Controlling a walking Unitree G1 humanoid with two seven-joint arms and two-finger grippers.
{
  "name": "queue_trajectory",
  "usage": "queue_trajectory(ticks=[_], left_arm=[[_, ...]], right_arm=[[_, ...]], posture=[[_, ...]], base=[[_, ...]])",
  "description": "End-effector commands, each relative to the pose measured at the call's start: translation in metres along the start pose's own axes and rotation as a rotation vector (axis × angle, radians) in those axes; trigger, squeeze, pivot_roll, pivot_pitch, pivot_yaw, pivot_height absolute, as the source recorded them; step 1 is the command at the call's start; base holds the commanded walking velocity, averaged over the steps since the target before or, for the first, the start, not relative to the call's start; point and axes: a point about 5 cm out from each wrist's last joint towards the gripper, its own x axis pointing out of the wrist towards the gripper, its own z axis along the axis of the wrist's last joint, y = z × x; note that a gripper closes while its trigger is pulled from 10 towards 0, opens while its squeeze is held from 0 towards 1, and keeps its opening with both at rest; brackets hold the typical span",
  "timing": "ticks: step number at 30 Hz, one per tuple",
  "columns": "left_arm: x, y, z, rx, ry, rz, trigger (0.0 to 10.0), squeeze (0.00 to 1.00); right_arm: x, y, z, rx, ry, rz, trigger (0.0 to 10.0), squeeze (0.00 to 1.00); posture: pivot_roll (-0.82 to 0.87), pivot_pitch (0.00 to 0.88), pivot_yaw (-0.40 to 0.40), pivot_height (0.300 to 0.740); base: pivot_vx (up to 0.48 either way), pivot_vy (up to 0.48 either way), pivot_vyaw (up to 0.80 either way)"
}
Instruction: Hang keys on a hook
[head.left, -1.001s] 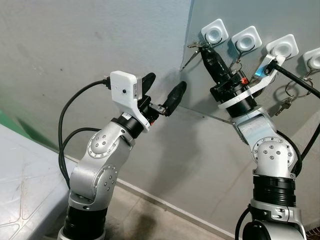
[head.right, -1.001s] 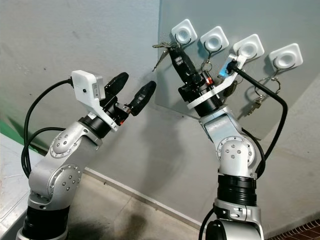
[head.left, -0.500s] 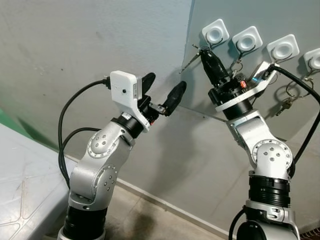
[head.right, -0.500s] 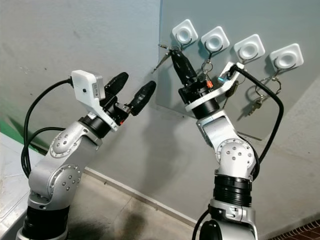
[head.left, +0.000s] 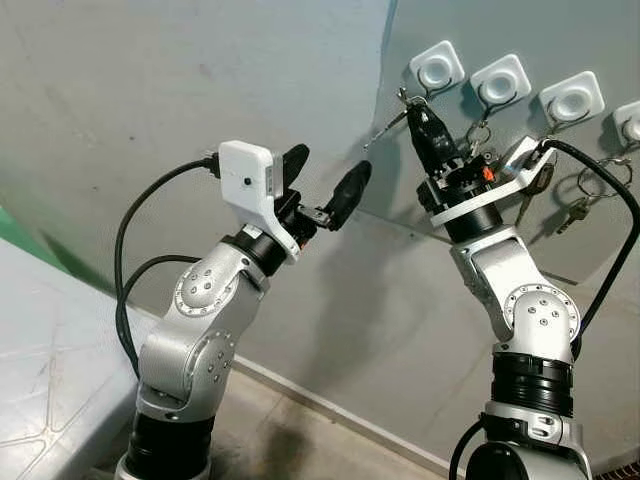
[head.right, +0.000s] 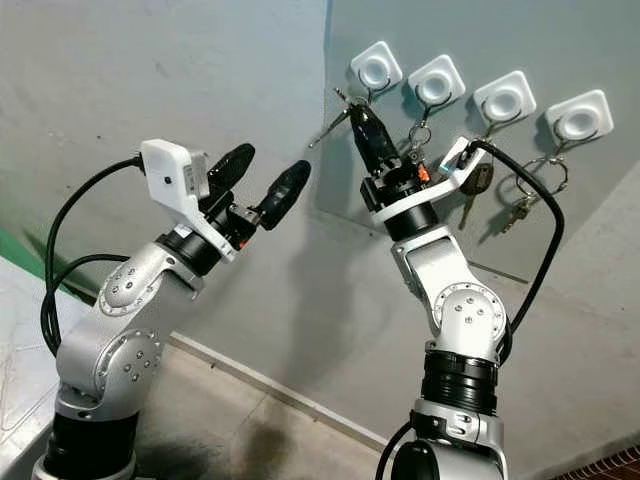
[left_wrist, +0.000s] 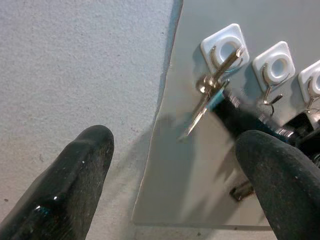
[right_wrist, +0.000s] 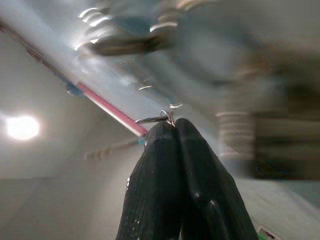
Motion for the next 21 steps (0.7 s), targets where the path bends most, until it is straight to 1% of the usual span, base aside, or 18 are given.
queue_trajectory(ticks=[1,4,5,6,10,13,14,15,17,18,21], left_arm=[[0.001,-0.003,0.005,0.005,-0.015,-0.016,10.0,0.0],[0.001,-0.003,0.006,0.007,-0.016,-0.014,10.0,0.0],[0.001,-0.003,0.006,0.007,-0.016,-0.014,10.0,0.0],[0.0,-0.004,0.005,0.007,-0.015,-0.013,10.0,0.0],[-0.001,-0.005,0.004,0.003,-0.013,-0.012,10.0,0.0],[-0.001,-0.005,0.004,0.001,-0.011,-0.012,10.0,0.0],[-0.001,-0.005,0.004,0.0,-0.01,-0.012,10.0,0.0],[-0.001,-0.005,0.004,-0.002,-0.009,-0.011,10.0,0.0],[-0.001,-0.003,0.002,0.006,-0.004,-0.002,10.0,0.0],[-0.002,-0.003,0.001,0.009,-0.001,0.002,10.0,0.0],[-0.002,-0.001,-0.001,0.018,0.007,0.015,10.0,0.0]], right_arm=[[-0.007,-0.01,0.001,0.015,0.006,-0.077,10.0,0.0],[-0.01,-0.011,-0.003,-0.028,0.034,-0.082,10.0,0.0],[-0.01,-0.011,-0.003,-0.028,0.034,-0.082,10.0,0.0],[-0.012,-0.011,-0.007,-0.052,0.058,-0.076,10.0,0.0],[-0.012,-0.011,-0.006,-0.061,0.054,-0.081,10.0,0.0],[-0.011,-0.009,-0.006,-0.101,0.074,-0.06,10.0,0.0],[-0.011,-0.008,-0.006,-0.107,0.077,-0.053,10.0,1.0],[-0.012,-0.008,-0.006,-0.115,0.077,-0.051,10.0,1.0],[-0.013,-0.01,-0.007,-0.311,0.111,-0.064,10.0,1.0],[-0.013,-0.01,-0.008,-0.376,0.122,-0.066,10.0,1.0],[-0.014,-0.012,-0.009,-0.486,0.143,-0.066,10.0,1.0]], posture=[[0.04,0.036,-0.037,0.736],[0.04,0.035,-0.038,0.736],[0.04,0.035,-0.038,0.736],[0.04,0.033,-0.038,0.736],[0.04,0.032,-0.038,0.736],[0.04,0.032,-0.037,0.736],[0.04,0.031,-0.037,0.736],[0.04,0.031,-0.037,0.736],[0.04,0.031,-0.037,0.736],[0.04,0.031,-0.037,0.736],[0.04,0.038,-0.035,0.736]], base=[[0.0,0.0,0.0],[0.0,0.0,0.0],[0.0,0.0,0.0],[0.0,0.0,0.0],[0.0,0.0,0.0],[0.0,0.0,0.0],[0.0,0.0,0.0],[0.0,0.0,0.0],[0.0,0.0,0.0],[0.0,0.0,0.0],[0.0,0.0,0.0]])
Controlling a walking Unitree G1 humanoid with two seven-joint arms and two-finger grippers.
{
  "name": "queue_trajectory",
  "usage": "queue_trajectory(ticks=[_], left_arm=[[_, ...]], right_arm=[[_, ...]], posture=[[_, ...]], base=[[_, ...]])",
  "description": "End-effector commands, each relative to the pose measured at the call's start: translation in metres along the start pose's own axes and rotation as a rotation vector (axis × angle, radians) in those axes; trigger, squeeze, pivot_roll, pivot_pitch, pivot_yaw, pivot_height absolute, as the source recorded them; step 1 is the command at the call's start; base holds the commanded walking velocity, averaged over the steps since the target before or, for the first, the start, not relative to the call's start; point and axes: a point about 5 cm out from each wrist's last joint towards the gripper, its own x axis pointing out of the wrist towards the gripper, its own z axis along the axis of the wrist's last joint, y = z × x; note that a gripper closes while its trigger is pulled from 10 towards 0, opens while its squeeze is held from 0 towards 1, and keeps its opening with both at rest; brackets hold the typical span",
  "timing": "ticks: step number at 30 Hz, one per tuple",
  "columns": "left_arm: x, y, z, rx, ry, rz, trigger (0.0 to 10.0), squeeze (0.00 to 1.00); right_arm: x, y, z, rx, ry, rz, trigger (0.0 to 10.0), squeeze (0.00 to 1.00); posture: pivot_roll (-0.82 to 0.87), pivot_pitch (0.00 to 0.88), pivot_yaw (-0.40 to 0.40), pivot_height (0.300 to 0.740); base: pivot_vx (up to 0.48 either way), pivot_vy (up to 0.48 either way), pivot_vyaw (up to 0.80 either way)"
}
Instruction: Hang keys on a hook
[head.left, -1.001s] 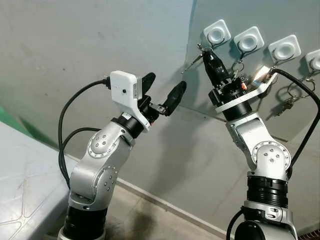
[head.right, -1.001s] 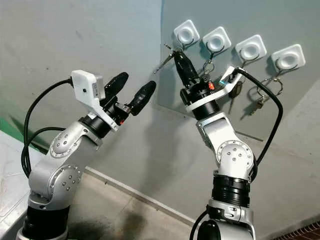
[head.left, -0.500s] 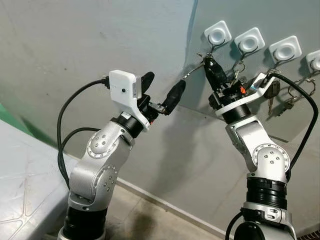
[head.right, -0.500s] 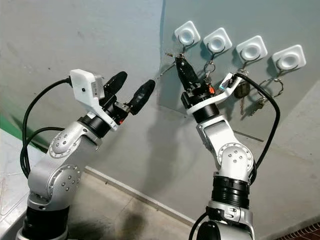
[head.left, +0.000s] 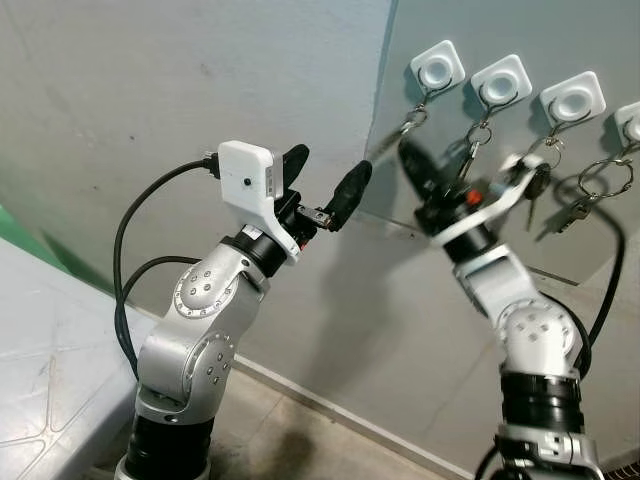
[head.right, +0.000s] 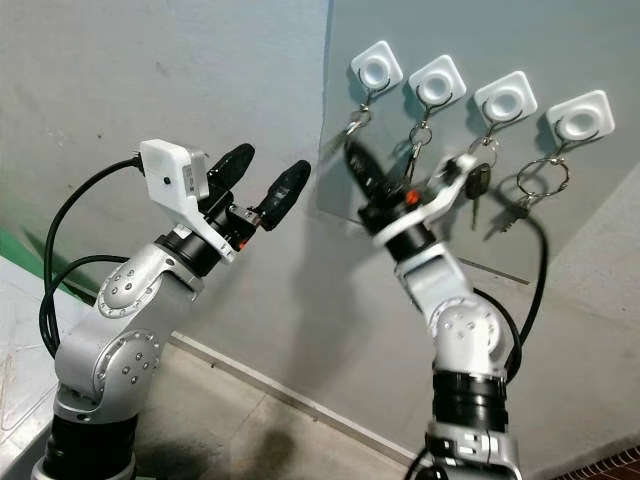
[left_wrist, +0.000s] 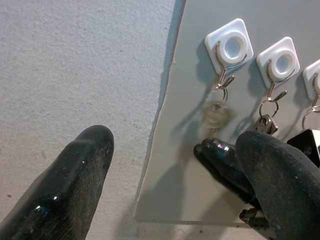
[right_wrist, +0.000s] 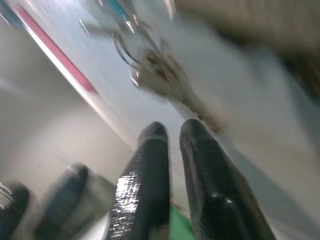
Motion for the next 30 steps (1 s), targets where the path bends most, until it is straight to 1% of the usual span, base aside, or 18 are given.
queue_trajectory(ticks=[1,4,5,6,7,8,9,13,15,16,17,19,20,23,24,27,28,30], left_arm=[[-0.001,-0.001,-0.001,0.013,0.004,0.007,10.0,0.0],[-0.001,0.001,-0.005,0.025,0.015,0.023,10.0,0.0],[-0.003,0.003,-0.009,0.031,0.026,0.039,10.0,0.0],[-0.003,0.003,-0.009,0.031,0.026,0.039,10.0,0.0],[-0.004,0.004,-0.012,0.032,0.032,0.048,10.0,0.0],[-0.007,0.009,-0.022,0.045,0.057,0.077,10.0,0.0],[-0.007,0.009,-0.022,0.045,0.057,0.077,10.0,0.0],[-0.023,0.025,-0.062,0.041,0.172,0.171,10.0,0.0],[-0.028,0.029,-0.073,0.049,0.2,0.198,10.0,0.0],[-0.034,0.032,-0.086,0.039,0.24,0.215,10.0,0.0],[-0.039,0.035,-0.098,0.05,0.272,0.238,10.0,0.0],[-0.04,0.035,-0.1,0.055,0.277,0.243,10.0,0.0],[-0.047,0.039,-0.114,0.06,0.306,0.267,10.0,0.0],[-0.058,0.045,-0.135,0.08,0.36,0.291,10.0,0.0],[-0.067,0.049,-0.15,0.089,0.398,0.31,10.0,0.0],[-0.076,0.053,-0.164,0.096,0.437,0.336,10.0,0.0],[-0.085,0.055,-0.176,0.105,0.479,0.351,10.0,0.0],[-0.09,0.056,-0.183,0.106,0.509,0.345,10.0,0.0]], right_arm=[[0.003,0.004,0.004,-0.111,-0.002,0.032,10.0,1.0],[0.001,0.002,-0.001,-0.141,0.016,0.023,10.0,1.0],[0.0,0.001,-0.004,-0.188,0.031,0.023,10.0,1.0],[0.0,0.001,-0.004,-0.188,0.031,0.023,10.0,1.0],[-0.001,0.0,-0.007,-0.215,0.041,0.024,10.0,1.0],[-0.004,-0.003,-0.015,-0.269,0.066,0.02,10.0,1.0],[-0.004,-0.003,-0.015,-0.269,0.066,0.02,10.0,1.0],[-0.018,-0.02,-0.037,-0.332,0.128,-0.041,10.0,1.0],[-0.022,-0.026,-0.042,-0.353,0.144,-0.065,10.0,1.0],[-0.028,-0.033,-0.049,-0.352,0.158,-0.103,10.0,1.0],[-0.036,-0.041,-0.057,-0.349,0.182,-0.135,10.0,0.75],[-0.038,-0.043,-0.059,-0.351,0.187,-0.139,10.0,0.75],[-0.048,-0.051,-0.069,-0.364,0.215,-0.178,10.0,0.0],[-0.065,-0.063,-0.085,-0.376,0.276,-0.237,10.0,0.0],[-0.075,-0.071,-0.095,-0.369,0.302,-0.287,10.0,0.0],[-0.084,-0.077,-0.104,-0.395,0.339,-0.315,10.0,0.0],[-0.094,-0.081,-0.113,-0.395,0.38,-0.353,10.0,0.0],[-0.1,-0.085,-0.118,-0.396,0.409,-0.381,10.0,0.0]], posture=[[0.04,0.038,-0.035,0.736],[0.04,0.042,-0.034,0.736],[0.04,0.042,-0.034,0.736],[0.04,0.042,-0.034,0.736],[0.04,0.042,-0.034,0.736],[0.04,0.044,-0.033,0.736],[0.04,0.044,-0.033,0.736],[0.03,0.043,-0.03,0.736],[0.03,0.043,-0.029,0.736],[0.03,0.042,-0.028,0.736],[0.03,0.037,-0.026,0.736],[0.03,0.037,-0.026,0.736],[0.03,0.033,-0.024,0.736],[0.03,0.027,-0.021,0.736],[0.02,0.022,-0.017,0.736],[0.02,0.013,-0.015,0.736],[0.02,0.009,-0.013,0.736],[0.02,0.002,-0.011,0.736]], base=[[0.0,0.0,0.0],[0.0,0.0,0.0],[0.0,0.0,0.0],[0.0,0.0,0.0],[0.0,0.0,0.0],[0.0,0.0,0.0],[0.0,0.0,0.0],[0.0,0.0,0.0],[0.0,0.0,0.0],[0.0,0.0,0.0],[0.0,0.0,0.0],[0.0,0.0,0.0],[0.0,0.0,0.0],[0.0,0.0,0.0],[0.0,0.0,0.0],[0.0,0.0,0.0],[0.0,0.0,0.0],[0.0,0.0,0.0]])
